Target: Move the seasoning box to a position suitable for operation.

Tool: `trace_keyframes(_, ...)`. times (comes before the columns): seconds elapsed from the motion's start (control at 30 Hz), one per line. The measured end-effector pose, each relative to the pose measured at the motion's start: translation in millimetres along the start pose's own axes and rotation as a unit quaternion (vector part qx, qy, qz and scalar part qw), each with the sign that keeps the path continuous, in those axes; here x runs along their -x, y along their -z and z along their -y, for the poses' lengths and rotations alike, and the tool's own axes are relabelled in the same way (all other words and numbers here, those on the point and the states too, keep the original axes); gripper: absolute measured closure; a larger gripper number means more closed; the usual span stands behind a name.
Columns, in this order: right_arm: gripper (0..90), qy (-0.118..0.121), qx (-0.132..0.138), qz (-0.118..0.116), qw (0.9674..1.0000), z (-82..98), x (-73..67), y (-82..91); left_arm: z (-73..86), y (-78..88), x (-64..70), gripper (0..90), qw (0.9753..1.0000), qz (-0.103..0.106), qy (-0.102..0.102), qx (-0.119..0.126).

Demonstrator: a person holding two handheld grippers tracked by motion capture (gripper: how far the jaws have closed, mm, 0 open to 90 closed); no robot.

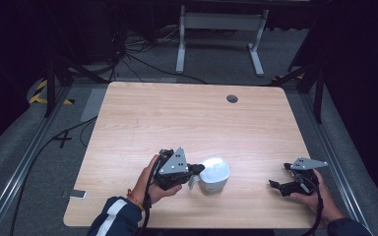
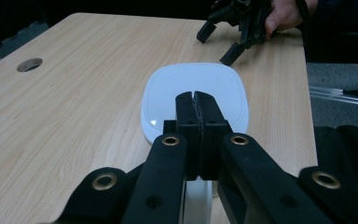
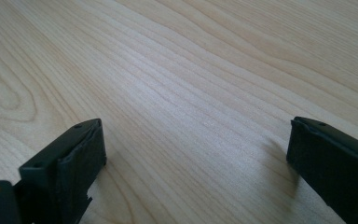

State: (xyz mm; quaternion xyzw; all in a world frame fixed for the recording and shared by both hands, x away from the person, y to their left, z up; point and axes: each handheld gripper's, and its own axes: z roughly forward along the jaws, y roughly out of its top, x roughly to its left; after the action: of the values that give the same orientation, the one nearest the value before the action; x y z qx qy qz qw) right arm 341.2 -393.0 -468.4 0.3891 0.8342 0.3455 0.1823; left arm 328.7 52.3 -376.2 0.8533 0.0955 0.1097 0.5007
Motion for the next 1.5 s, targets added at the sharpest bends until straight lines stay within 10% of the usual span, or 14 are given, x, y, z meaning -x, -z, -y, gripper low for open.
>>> trace_keyframes(0.43,9.2,0.0,0.002,-0.001,1.0,0.2,0.4,1.0,7.3,-5.4,-1.2,90.0,1.0,0.002,0.007,-0.007)
trace_keyframes(0.83,75.7,0.029,0.025,-0.04,0.9985,-12.6,-7.9,17.7,10.5,-2.2,-1.8,90.0,0.9999,0.003,0.011,-0.004)
trace_keyframes(1.17,88.6,0.093,0.062,-0.085,0.9901,-56.1,-46.4,36.9,11.1,-1.3,-2.6,90.0,1.0,0.002,0.006,-0.004)
trace_keyframes(1.5,89.1,0.18,0.049,-0.126,0.9744,-99.8,-105.5,35.0,12.4,-1.8,-2.4,90.0,0.9999,0.002,0.012,-0.001)
